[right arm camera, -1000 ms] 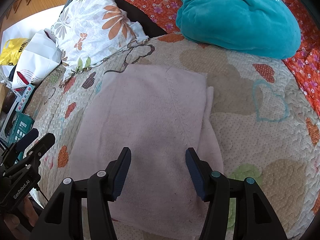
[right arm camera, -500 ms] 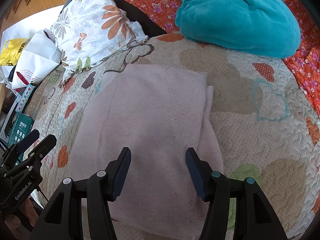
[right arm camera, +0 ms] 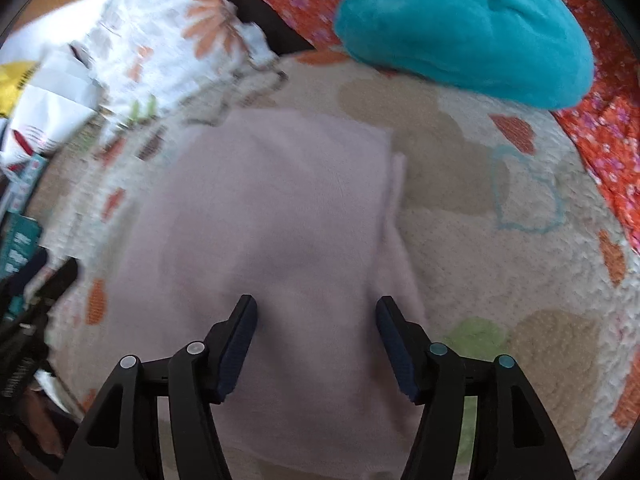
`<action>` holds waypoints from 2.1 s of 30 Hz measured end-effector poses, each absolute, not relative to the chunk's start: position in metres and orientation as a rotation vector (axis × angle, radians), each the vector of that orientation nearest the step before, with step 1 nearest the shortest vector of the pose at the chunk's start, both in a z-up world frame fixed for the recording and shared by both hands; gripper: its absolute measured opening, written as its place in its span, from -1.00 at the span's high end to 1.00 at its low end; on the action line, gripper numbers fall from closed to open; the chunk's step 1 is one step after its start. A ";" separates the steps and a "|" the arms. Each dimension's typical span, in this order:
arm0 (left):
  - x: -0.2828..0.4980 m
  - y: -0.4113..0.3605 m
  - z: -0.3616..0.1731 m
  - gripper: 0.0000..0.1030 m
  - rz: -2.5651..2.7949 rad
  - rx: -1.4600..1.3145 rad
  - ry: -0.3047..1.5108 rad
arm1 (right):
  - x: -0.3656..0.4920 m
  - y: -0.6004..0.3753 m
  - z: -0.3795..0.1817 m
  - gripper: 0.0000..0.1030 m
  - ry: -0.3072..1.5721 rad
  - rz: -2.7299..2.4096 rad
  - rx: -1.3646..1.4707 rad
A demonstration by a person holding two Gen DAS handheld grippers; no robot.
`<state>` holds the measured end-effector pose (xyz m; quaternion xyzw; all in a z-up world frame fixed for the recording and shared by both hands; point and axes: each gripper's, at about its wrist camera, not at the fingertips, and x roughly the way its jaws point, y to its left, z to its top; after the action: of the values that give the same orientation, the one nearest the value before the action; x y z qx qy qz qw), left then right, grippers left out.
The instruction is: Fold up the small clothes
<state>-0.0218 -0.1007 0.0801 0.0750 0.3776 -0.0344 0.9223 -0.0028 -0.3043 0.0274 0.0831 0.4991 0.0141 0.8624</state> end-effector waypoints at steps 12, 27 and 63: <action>-0.022 -0.096 0.077 -0.31 -0.079 0.156 0.784 | -0.020 -0.332 0.041 -0.41 0.966 -0.069 0.279; -0.021 -0.091 0.077 -0.35 -0.092 0.145 0.798 | -0.007 -0.341 0.035 -0.42 1.004 -0.058 0.315; 0.029 -0.092 0.030 -0.60 -0.040 0.109 0.901 | -0.008 -0.382 0.042 -0.43 0.895 -0.082 0.465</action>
<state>0.0287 -0.0915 0.0302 0.0524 0.4350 -0.0191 0.8987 -0.0077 -0.3816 0.0425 0.2226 0.4286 -0.0392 0.8747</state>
